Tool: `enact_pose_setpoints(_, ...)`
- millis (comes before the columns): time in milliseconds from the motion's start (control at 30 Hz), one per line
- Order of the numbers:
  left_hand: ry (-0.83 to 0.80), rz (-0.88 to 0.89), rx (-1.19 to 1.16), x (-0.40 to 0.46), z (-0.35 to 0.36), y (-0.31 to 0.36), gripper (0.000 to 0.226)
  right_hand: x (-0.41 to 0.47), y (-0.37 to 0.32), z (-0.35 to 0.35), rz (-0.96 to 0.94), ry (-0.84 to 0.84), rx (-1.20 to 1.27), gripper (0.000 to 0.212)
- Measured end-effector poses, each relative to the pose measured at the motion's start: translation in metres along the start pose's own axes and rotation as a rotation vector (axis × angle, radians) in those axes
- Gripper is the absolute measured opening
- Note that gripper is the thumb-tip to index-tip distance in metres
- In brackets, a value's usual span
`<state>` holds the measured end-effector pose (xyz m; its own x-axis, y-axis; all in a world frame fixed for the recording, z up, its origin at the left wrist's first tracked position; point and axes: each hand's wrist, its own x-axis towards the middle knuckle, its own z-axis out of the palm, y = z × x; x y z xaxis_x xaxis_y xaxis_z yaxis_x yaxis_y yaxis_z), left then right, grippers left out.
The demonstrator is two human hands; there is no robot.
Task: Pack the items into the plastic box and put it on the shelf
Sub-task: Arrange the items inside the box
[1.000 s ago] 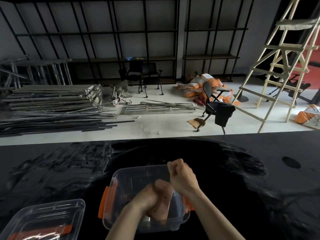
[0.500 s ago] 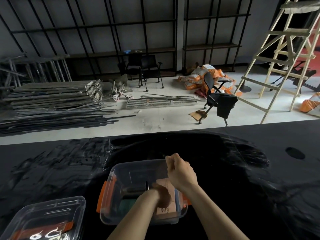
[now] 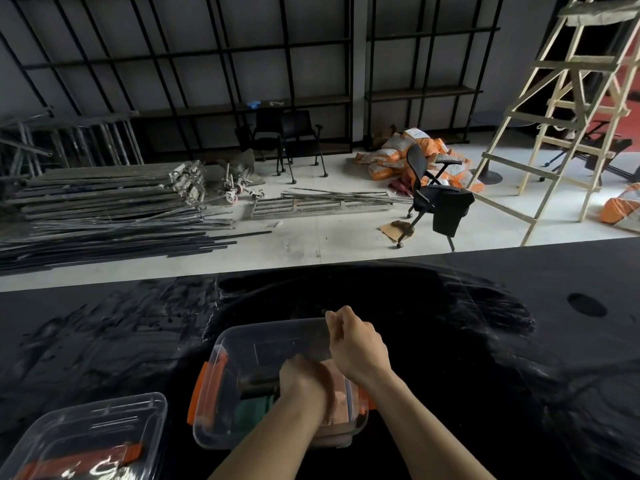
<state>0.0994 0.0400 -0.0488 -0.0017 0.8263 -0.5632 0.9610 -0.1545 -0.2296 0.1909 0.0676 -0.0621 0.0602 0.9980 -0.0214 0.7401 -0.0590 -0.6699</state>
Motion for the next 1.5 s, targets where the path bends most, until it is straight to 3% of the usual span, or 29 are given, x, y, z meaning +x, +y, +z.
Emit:
enact_pose_setpoints(100,0.107,0.096,-0.034,0.002,-0.006,-0.011,0.044,0.001,0.000,0.000,-0.010,0.000,0.012,0.038)
enact_pose_setpoints(167,0.023,0.247,-0.087,0.000,-0.011,-0.014,0.054,0.001,-0.001,-0.001,-0.015,0.001,0.002,0.037)
enact_pose_setpoints(233,-0.091,0.348,-0.108,0.006,-0.006,-0.014,0.043,0.002,0.000,-0.001,-0.013,-0.003,0.003,0.041)
enact_pose_setpoints(300,-0.104,0.396,-0.143,0.008,-0.004,-0.014,0.037,0.002,0.000,0.000,-0.013,-0.005,0.010,0.042)
enact_pose_setpoints(633,-0.075,0.378,-0.161,0.006,-0.004,0.000,0.041,0.007,-0.001,-0.003,-0.011,-0.001,-0.042,0.036)
enact_pose_setpoints(767,0.069,0.394,-0.166,-0.007,-0.007,-0.012,0.037,0.008,-0.005,-0.009,-0.003,0.007,-0.100,0.043)
enact_pose_setpoints(833,0.273,0.386,-0.156,-0.015,-0.011,-0.033,0.030,0.010,-0.009,-0.013,-0.005,0.039,-0.103,0.044)
enact_pose_setpoints(900,0.520,0.283,-0.195,-0.042,0.018,-0.114,0.025,-0.011,-0.069,0.009,-0.175,0.088,-0.158,0.039)
enact_pose_setpoints(1033,0.432,0.228,-0.188,-0.044,0.024,-0.136,0.025,-0.016,-0.064,-0.002,-0.400,0.343,-0.293,0.016)
enact_pose_setpoints(1100,0.523,0.249,-0.203,-0.049,0.025,-0.135,0.019,-0.022,-0.061,-0.006,-0.550,0.405,-0.315,0.007)
enact_pose_setpoints(1233,0.784,0.264,-0.237,-0.058,0.046,-0.166,0.026,-0.042,-0.089,0.011,-0.521,0.131,-0.297,0.007)
enact_pose_setpoints(1367,0.772,0.194,-0.157,-0.055,0.057,-0.169,0.036,-0.038,-0.083,0.019,-0.242,-0.433,-0.394,0.022)
enact_pose_setpoints(1433,0.748,0.167,-0.153,-0.054,0.060,-0.167,0.031,-0.036,-0.079,0.026,-0.117,-0.596,-0.353,0.028)
enact_pose_setpoints(1500,0.793,0.177,-0.230,-0.052,0.060,-0.161,0.028,-0.032,-0.072,0.031,-0.053,-0.653,-0.377,0.029)
